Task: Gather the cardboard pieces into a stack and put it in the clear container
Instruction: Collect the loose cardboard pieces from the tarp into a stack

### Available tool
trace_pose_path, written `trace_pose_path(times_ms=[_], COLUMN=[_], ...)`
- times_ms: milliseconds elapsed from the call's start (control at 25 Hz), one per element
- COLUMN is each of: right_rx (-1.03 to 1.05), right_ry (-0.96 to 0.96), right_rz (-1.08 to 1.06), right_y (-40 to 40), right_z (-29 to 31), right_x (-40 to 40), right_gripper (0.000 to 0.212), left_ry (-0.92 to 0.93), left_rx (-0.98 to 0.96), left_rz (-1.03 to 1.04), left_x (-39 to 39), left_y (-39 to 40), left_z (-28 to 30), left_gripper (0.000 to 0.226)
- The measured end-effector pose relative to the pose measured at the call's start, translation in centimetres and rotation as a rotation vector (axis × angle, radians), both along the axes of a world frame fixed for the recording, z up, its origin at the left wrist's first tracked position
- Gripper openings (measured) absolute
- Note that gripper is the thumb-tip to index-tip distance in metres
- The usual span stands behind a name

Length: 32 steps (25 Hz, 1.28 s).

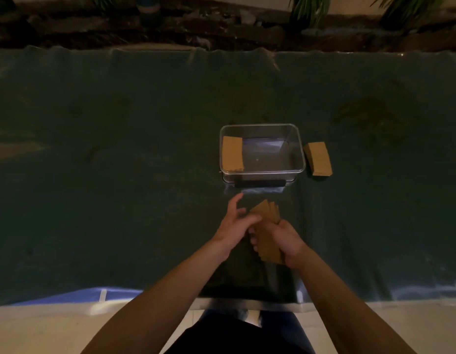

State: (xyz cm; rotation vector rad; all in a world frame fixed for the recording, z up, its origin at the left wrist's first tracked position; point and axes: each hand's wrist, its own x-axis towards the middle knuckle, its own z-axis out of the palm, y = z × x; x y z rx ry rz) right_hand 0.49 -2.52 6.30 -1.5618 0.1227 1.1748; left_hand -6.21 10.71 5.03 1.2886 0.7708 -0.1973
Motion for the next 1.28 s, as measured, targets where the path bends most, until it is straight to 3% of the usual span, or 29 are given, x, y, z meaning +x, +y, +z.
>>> trace_pose_path(times_ms=[80,200,280,320,440,560,640,720,920,1160,1280], right_rx=[-0.01,0.001,0.042,0.052,0.087,0.205,0.26,0.312,0.341,0.306,0.22], right_ry=[-0.131,-0.304,-0.328,-0.311,-0.271,-0.213,-0.023,0.091,-0.032,0.037,-0.103], right_rz=[0.046,0.095,0.051,0.032,0.006,0.037,0.037,0.034,0.041,0.116,0.262], right_y=[0.3,0.3,-0.5,-1.0,-2.2,-3.9,-5.7,-8.1,-12.0,-17.4,-17.7], right_z=[0.0,0.1,-0.2,-0.3,-0.5,-0.4,0.3,1.0,1.8,1.6,1.3], right_x=[-0.2,-0.1,0.4,0.7,1.5,3.2,5.0,7.2,11.7,18.3,20.4], right_gripper=[0.009,0.023,0.02,0.017,0.021,0.055,0.069,0.061,0.052,0.044,0.041], left_ry=[-0.037,-0.087,-0.144,-0.164,-0.163,-0.258,-0.326,-0.391,-0.439,-0.336,-0.221], left_rx=[-0.183,0.03,0.144,0.155,0.19,0.316,0.477,0.617,0.657,0.606,0.712], left_rz=[-0.034,-0.139,-0.139,-0.159,-0.226,-0.225,-0.271,-0.309,-0.294,-0.244,-0.197], left_x=[1.1,2.9,3.7,3.9,4.8,6.3,7.7,9.2,12.9,18.9,21.2], left_y=[-0.1,-2.2,-3.5,-3.9,-4.6,-5.0,-5.6,-7.2,-12.4,-17.3,-17.8], left_z=[0.9,1.2,1.3,1.3,1.6,2.4,3.3,4.2,4.8,5.1,4.6], left_gripper=[0.073,0.046,0.021,0.018,0.026,0.024,0.028,0.033,0.042,0.038,0.035])
